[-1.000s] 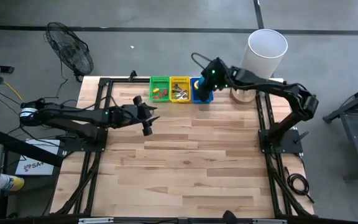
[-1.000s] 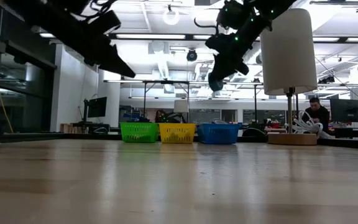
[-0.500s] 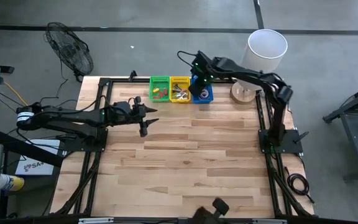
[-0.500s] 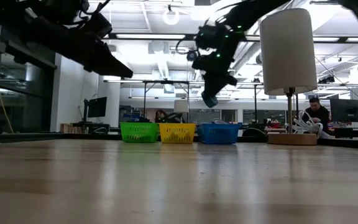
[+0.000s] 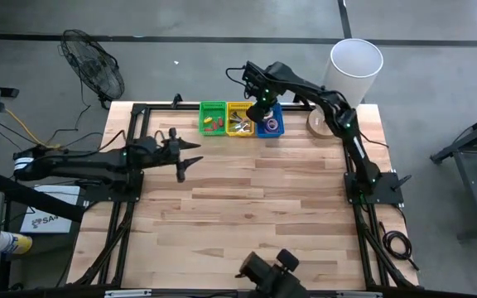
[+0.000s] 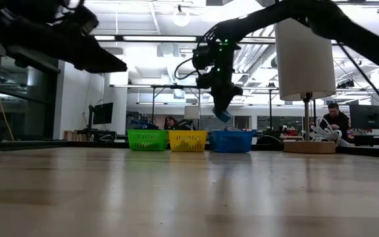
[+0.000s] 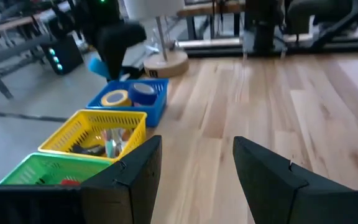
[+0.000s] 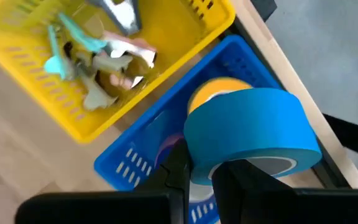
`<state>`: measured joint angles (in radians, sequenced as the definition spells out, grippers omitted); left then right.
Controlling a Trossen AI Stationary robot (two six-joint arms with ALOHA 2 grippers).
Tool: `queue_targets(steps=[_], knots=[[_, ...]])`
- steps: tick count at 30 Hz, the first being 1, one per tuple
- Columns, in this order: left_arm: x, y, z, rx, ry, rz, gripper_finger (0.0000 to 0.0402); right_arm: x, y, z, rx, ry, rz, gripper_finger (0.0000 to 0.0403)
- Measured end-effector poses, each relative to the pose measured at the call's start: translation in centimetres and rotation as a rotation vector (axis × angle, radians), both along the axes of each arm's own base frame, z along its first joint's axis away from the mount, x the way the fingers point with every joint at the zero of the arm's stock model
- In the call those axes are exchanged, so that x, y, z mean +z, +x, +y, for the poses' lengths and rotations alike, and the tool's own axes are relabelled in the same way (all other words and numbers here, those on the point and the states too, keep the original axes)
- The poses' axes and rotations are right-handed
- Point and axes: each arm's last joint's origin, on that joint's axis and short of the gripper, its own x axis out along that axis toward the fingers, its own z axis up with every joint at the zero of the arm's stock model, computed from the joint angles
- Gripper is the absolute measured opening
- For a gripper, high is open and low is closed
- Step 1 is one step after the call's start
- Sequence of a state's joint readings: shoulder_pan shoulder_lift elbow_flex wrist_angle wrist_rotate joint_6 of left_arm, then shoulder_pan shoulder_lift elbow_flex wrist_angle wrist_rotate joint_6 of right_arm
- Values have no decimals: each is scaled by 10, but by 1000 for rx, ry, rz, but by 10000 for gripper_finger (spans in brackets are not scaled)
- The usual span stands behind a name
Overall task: Pick and place Stapler, Stapler remover, tape
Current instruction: Put the light blue tape into the blue bin
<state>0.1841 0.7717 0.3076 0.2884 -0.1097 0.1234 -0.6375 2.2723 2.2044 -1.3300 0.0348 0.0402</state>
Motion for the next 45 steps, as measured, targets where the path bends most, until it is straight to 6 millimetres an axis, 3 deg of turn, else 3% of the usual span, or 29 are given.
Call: queue_targets(steps=[10, 15, 45], knots=[[-10, -30, -6, -26, -12, -114, 195, -21, -4, -17, -26, 69, 43, 34], [-18, -37, -8, -19, -33, -137, 195, -21, -5, -17, -30, 75, 56, 34], [-20, -41, -10, -68, -71, -116, 195, -21, -4, -11, -6, 146, 38, 34]])
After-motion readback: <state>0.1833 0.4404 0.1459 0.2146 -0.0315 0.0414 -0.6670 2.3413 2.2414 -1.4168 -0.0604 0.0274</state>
